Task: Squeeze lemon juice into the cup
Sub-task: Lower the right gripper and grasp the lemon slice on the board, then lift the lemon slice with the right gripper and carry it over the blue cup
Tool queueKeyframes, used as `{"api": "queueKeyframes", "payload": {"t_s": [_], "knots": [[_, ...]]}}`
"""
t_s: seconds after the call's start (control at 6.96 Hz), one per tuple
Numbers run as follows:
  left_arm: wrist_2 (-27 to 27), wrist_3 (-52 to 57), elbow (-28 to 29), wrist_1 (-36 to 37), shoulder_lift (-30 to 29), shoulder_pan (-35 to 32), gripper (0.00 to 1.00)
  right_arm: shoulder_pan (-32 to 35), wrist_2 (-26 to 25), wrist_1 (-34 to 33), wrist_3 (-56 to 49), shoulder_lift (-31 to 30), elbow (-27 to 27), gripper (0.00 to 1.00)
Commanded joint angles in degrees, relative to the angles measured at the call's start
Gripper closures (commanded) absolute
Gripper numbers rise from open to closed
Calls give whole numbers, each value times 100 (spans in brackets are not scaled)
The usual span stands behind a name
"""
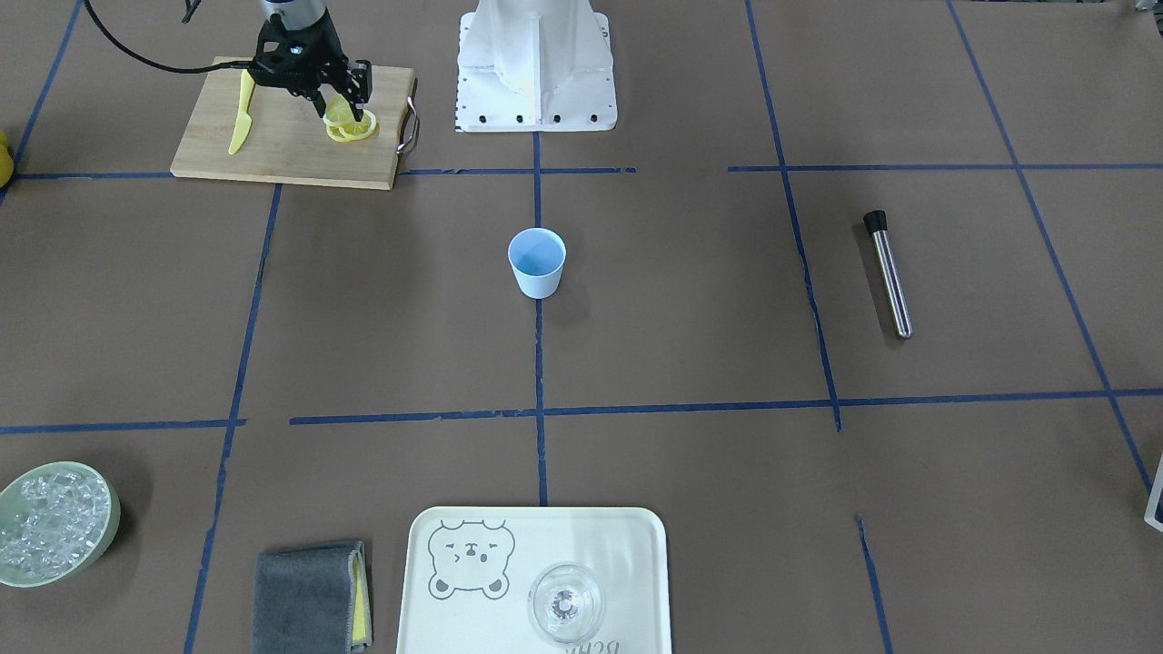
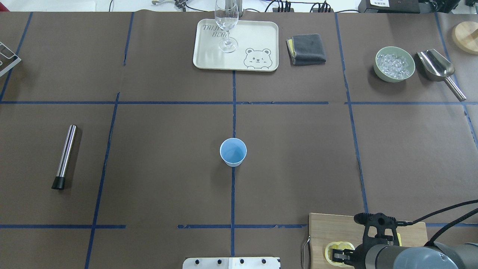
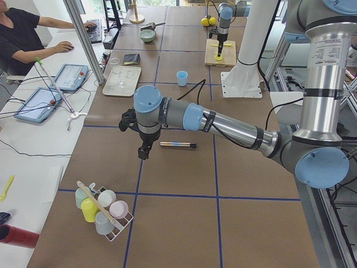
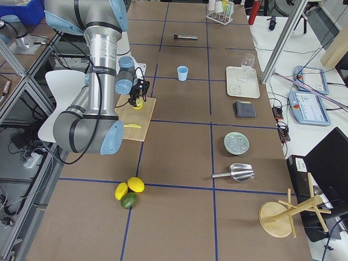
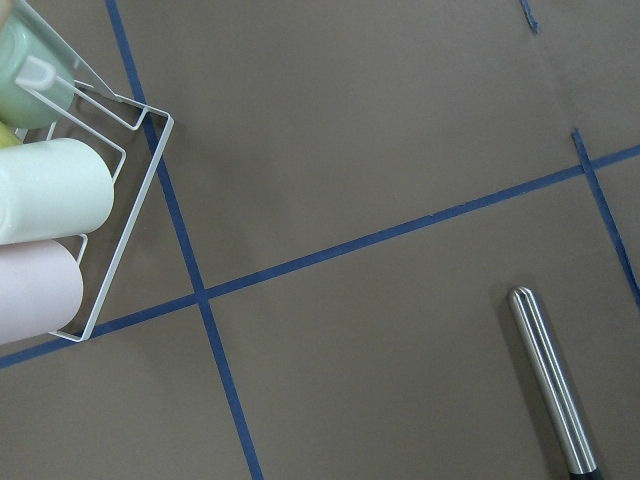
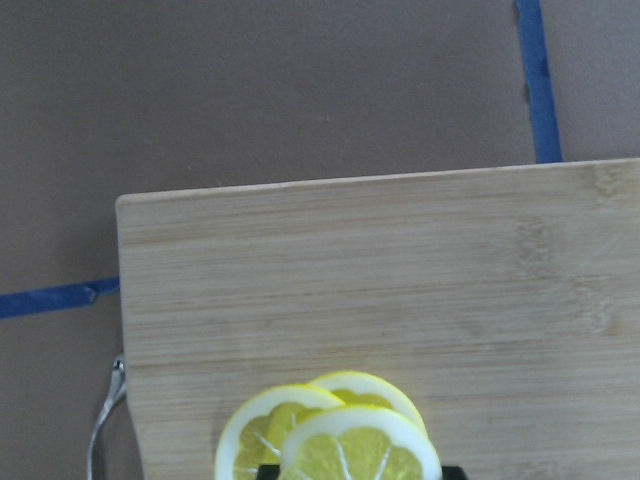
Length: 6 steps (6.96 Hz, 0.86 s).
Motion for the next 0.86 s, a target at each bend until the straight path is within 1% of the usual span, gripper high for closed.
{"api": "queueKeyframes", "payload": {"t_s": [0.0,0.29,0.57,0.72], "knots": [[-38,0,-29,0,42,0,0,9,0,-9,0,-64,199,41],[-38,0,-38,0,42,0,0,437,52,0,0,102,402,41],[-38,0,-38,0,42,0,0,825,62,-165,-17,873,263,41],[-38,0,-38,-8,51,0,0,1148,149,-550,-44,1581,62,41]]}}
